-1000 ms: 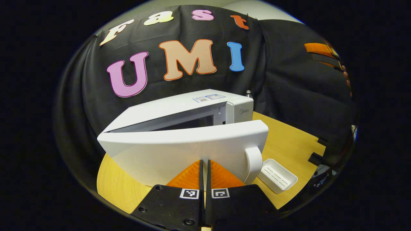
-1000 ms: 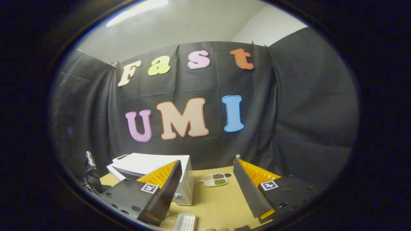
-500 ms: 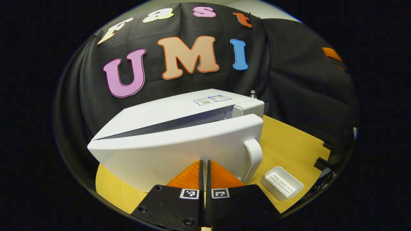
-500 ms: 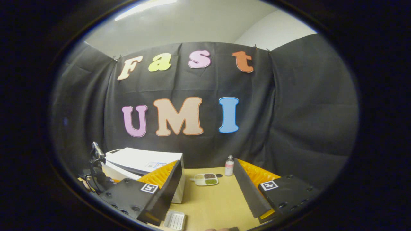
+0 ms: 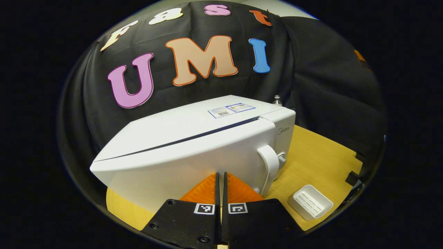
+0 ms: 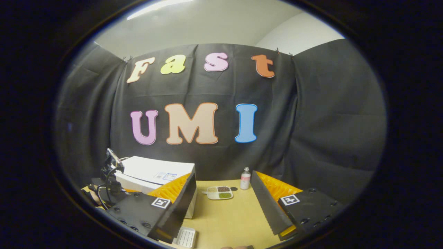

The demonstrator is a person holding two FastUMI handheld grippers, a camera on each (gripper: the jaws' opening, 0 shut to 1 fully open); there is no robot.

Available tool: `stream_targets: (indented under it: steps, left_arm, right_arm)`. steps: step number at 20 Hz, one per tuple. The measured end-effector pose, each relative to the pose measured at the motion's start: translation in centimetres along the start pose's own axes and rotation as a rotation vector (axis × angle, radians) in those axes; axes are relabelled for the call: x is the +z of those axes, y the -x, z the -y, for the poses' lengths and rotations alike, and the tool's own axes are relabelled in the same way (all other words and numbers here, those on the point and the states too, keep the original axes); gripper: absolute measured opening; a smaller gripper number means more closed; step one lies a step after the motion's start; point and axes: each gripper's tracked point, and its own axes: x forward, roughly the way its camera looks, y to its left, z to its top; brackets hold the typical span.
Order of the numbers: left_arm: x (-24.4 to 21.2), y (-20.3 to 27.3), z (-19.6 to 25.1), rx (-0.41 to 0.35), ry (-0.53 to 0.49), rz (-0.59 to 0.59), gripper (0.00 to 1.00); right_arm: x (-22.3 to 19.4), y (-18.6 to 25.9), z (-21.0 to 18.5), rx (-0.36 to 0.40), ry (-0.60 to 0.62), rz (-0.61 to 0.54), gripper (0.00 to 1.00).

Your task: Open the microwave oven with the left hand, put the food in, and close the microwave oven.

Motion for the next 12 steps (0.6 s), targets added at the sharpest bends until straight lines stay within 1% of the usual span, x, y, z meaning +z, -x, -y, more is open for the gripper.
stream_targets:
  steps: [3, 7, 10, 11, 12]
  left_arm:
    - [0.0, -0.1, 0.2, 0.005, 0.012, 0.004, 0.01]
    - [0.6, -0.8, 0.5, 0.004, -0.027, 0.029, 0.0]
    - [0.5, -1.4, 1.4, -0.03, -0.025, 0.026, 0.0]
    - [1.0, -1.7, 1.0, -0.007, -0.048, 0.04, 0.0]
    - [1.3, -2.0, 1.4, -0.053, -0.052, 0.041, 0.0]
  right_arm:
    - [0.1, -0.4, 0.0, 0.0, 0.009, 0.001, 0.9]
    - [0.0, -1.1, -0.2, 0.005, -0.002, -0.004, 0.91]
    - [0.2, -1.5, -0.4, 0.01, 0.002, 0.001, 0.9]
    - [0.2, -1.6, -0.6, 0.014, 0.002, 0.001, 0.91]
    - [0.1, -1.5, -0.6, 0.016, 0.001, -0.001, 0.9]
